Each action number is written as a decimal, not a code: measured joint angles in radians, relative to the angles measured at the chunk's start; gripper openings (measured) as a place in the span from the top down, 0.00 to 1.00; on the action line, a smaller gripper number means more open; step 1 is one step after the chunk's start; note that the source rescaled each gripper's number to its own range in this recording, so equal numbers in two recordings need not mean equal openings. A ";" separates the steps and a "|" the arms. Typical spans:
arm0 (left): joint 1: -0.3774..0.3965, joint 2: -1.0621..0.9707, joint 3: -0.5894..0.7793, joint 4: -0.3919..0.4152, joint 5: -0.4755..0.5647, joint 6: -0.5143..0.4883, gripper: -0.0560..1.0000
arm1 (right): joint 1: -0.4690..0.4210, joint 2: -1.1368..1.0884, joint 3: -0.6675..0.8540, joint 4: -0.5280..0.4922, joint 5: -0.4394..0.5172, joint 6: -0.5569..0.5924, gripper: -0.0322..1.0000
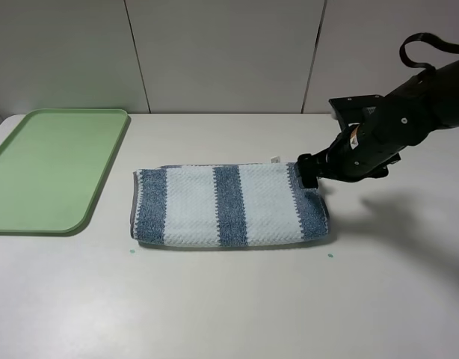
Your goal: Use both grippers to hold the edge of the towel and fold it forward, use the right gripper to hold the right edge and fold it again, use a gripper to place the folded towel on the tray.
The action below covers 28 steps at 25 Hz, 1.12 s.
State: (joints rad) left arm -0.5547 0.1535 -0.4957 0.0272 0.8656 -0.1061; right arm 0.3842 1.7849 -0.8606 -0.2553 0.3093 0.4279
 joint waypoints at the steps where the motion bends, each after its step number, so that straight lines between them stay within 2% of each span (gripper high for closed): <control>1: 0.000 0.000 0.000 0.000 0.000 0.000 0.00 | -0.003 0.015 0.000 0.002 -0.006 0.000 0.00; 14: 0.000 0.000 0.000 0.000 0.000 0.001 0.00 | -0.006 0.141 -0.002 0.083 -0.102 -0.015 0.00; 28: 0.000 0.000 0.000 0.000 0.000 0.001 0.00 | -0.006 0.159 -0.002 0.126 -0.117 -0.026 0.00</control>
State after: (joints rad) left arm -0.5547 0.1535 -0.4957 0.0272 0.8656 -0.1052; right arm 0.3781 1.9436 -0.8624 -0.1289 0.1918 0.4017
